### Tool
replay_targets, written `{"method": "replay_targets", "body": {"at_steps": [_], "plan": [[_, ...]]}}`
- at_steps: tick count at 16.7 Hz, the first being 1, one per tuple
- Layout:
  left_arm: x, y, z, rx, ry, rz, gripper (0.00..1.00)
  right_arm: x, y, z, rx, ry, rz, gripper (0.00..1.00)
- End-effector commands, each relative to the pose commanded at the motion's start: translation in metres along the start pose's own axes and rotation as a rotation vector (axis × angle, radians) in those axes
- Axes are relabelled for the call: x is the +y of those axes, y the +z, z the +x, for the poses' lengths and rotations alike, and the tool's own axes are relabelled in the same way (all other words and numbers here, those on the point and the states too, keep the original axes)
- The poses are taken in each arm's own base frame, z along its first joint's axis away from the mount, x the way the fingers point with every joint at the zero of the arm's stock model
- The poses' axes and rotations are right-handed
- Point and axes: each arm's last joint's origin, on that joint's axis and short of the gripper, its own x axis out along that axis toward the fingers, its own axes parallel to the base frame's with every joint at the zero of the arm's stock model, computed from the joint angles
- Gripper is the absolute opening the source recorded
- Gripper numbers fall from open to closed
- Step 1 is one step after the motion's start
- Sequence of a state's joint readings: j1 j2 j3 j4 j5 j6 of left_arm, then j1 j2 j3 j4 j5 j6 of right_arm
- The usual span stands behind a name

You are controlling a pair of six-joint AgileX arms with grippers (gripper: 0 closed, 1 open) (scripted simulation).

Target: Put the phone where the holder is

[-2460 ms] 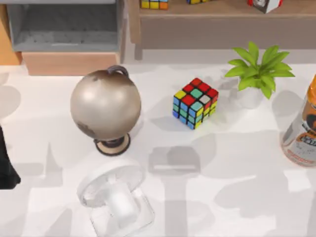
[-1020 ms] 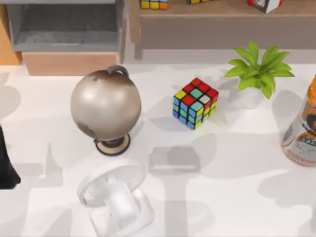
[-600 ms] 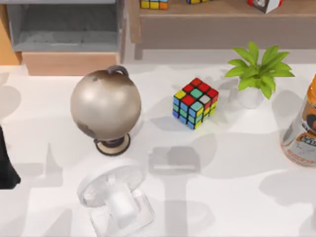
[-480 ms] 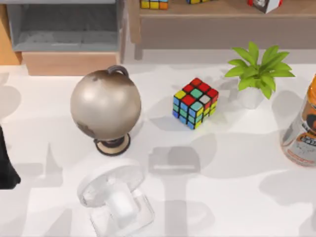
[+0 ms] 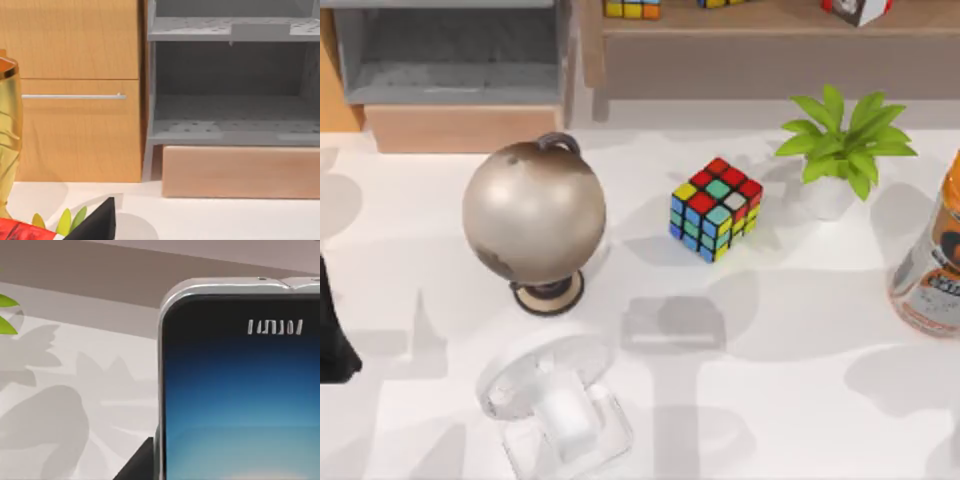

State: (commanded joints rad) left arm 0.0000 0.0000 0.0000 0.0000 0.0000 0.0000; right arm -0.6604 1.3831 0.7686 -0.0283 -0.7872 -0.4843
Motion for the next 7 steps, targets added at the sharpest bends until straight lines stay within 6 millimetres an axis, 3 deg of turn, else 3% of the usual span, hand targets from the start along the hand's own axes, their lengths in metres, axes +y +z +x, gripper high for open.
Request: {"method": "replay_targets", "body": {"at_steps": [2, 7], "plan": [[0.0000, 0.0000, 0.0000, 0.000, 0.000, 0.000, 1.00, 0.0000, 0.0000, 0.0000, 0.000, 0.000, 0.000, 1.00], [0.0000, 0.0000, 0.0000, 0.000, 0.000, 0.000, 1.00, 0.0000, 0.0000, 0.0000, 0.000, 0.000, 0.000, 1.00]]}}
